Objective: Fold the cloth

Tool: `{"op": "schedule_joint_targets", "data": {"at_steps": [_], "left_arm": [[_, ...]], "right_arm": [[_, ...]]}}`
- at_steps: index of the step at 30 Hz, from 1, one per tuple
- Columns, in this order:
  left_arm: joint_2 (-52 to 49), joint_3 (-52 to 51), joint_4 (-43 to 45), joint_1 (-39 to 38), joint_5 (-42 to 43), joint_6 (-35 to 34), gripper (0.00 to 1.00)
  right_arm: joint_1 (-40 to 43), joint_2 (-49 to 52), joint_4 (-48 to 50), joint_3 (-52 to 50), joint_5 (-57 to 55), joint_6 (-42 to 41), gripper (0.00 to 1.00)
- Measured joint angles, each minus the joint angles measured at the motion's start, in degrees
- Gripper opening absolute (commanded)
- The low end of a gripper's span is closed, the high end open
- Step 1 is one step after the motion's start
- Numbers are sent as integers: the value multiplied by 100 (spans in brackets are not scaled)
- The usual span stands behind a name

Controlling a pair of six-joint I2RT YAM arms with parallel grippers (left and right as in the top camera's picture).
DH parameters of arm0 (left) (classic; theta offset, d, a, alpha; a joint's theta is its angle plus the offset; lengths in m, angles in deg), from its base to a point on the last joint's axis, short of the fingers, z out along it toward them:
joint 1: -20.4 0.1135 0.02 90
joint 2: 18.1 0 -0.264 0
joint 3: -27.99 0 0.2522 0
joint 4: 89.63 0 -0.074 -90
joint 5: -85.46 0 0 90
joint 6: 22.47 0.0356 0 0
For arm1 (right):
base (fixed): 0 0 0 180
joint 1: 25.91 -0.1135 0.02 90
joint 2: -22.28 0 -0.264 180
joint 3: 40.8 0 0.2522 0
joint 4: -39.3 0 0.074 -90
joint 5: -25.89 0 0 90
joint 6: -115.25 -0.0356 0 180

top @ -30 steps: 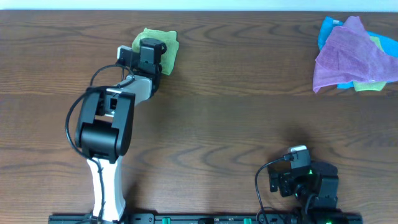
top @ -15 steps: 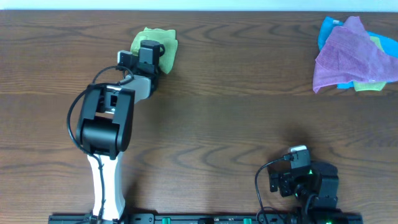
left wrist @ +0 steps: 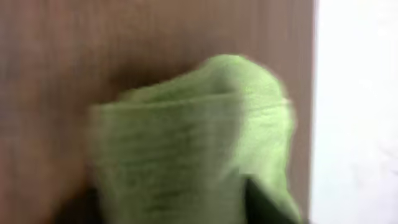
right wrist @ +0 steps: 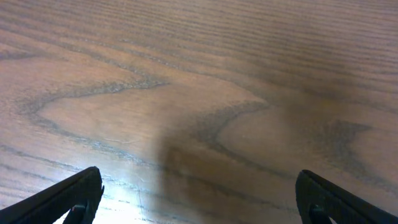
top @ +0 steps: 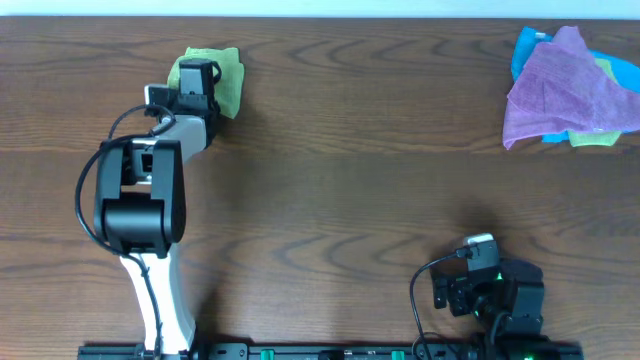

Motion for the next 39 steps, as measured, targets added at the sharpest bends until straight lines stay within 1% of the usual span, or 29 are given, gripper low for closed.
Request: {"op": "schedule_joint_targets", "data": {"at_steps": [2,5,6,9,12,15,20,22,25,27,29,31,32,33,34,36,39], "left_arm": [[111,28,-50,0,-2,0,98],[258,52,-590,0,2,2,95],[328,55,-857,0,2,2,95],[671,31,-2065,17,63,11,95],[1040,-66,-3187,81,254,293,95],[1615,-133,-4120,181,439,901,95],[3298,-140,-5751,319,435,2479,95],[3873,-142,-6144,323,345,3152,95],[4684,-361,-6367,321,286,4199,95],[5324,-811,-6376,321,254,4717,95],[5976,-1475,-6299,321,234,5010,95],[6658,-2347,-5954,321,186,5204,95],[6968,-2791,-5595,321,170,5302,95],[7322,-3322,-5073,321,166,5508,95],[7556,-3670,-4765,323,221,5718,95],[8153,-4439,-4201,323,518,6417,95],[8970,-5289,-4068,321,1029,7390,95]], "right_arm": [[0,0,0,-2,0,0,99],[0,0,0,0,-2,0,99],[0,0,0,0,-2,0,99],[0,0,0,0,-2,0,99],[0,0,-2,0,-2,0,99],[0,0,-4,0,-2,0,99],[0,0,2,-2,-2,0,99],[0,0,0,-2,0,0,99],[0,-2,-2,-2,0,0,99],[0,0,0,-2,0,0,99],[0,0,4,-4,-2,0,99],[0,0,4,-13,0,0,99],[0,-2,4,-17,-2,0,99],[0,0,7,-22,0,0,99],[0,0,7,-22,2,0,99],[0,0,7,-24,0,0,99],[0,0,11,-22,0,0,99]]}}
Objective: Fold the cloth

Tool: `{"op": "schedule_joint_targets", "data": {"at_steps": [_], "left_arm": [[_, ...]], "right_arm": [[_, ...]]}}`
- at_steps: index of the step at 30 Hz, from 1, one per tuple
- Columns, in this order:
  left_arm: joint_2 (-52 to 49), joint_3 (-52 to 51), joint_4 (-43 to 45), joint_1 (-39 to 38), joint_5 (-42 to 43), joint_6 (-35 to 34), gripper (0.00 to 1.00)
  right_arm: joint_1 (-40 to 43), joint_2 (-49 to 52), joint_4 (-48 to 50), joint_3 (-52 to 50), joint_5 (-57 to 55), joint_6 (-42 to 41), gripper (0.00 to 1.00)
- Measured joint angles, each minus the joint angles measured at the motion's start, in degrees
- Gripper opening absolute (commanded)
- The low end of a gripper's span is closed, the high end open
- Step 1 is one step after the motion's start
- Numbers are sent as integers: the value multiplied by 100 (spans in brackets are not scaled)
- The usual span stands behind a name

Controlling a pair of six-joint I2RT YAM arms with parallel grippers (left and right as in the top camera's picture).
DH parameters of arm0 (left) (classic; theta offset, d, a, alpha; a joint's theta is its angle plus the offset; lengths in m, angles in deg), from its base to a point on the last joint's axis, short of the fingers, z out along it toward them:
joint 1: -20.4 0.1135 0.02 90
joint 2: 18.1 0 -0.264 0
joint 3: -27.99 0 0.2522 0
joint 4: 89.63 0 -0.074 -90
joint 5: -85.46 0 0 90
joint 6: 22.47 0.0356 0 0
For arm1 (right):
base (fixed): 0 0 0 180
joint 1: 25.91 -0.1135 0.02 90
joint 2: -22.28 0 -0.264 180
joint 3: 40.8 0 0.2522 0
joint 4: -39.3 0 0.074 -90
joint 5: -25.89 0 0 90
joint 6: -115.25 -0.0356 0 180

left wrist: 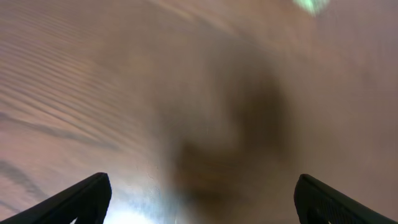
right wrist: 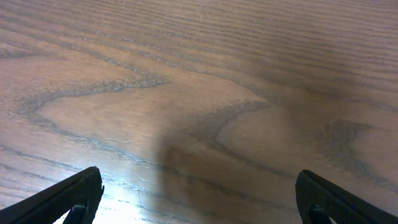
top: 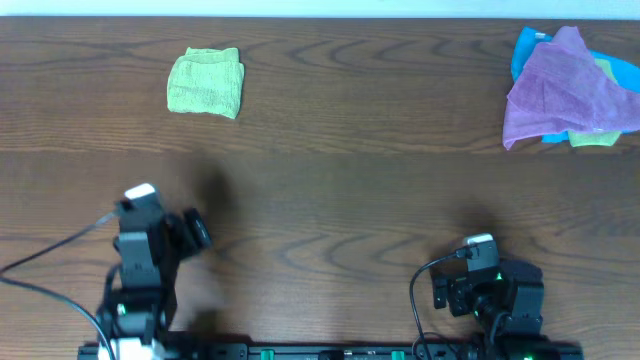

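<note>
A green cloth (top: 206, 83) lies folded into a small square near the table's far left, alone. My left gripper (top: 193, 232) sits pulled back near the front left edge, far from the cloth; in its wrist view its fingers (left wrist: 81, 199) stand wide apart over bare blurred wood, with a speck of the green cloth (left wrist: 311, 5) at the top edge. My right gripper (top: 452, 290) rests at the front right, its fingers (right wrist: 74, 196) wide apart over bare wood.
A heap of cloths, purple (top: 565, 85) on top of blue and green ones, lies at the far right corner. The wooden table (top: 350, 200) stretches between the two arms.
My left arm has drawn back from over the green cloth to the front left edge. The cloth stays folded at the far left. The right arm has not moved.
</note>
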Motion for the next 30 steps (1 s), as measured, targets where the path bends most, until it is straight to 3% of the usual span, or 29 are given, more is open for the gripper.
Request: {"op": "schedule_joint_targets", "data": {"at_steps": [5,13,30], "left_arm": [[975,-839,-254,0,516,850,95],[2446,-984,-1788,0,697,1204,95],[3532,-999,-1794,0,730,1228,95]], "right_arm": [[0,0,-2,0,-2,0,99],[0,0,-2,0,-2,0,99],[-2,0,-2,0,-2,0,99]]}}
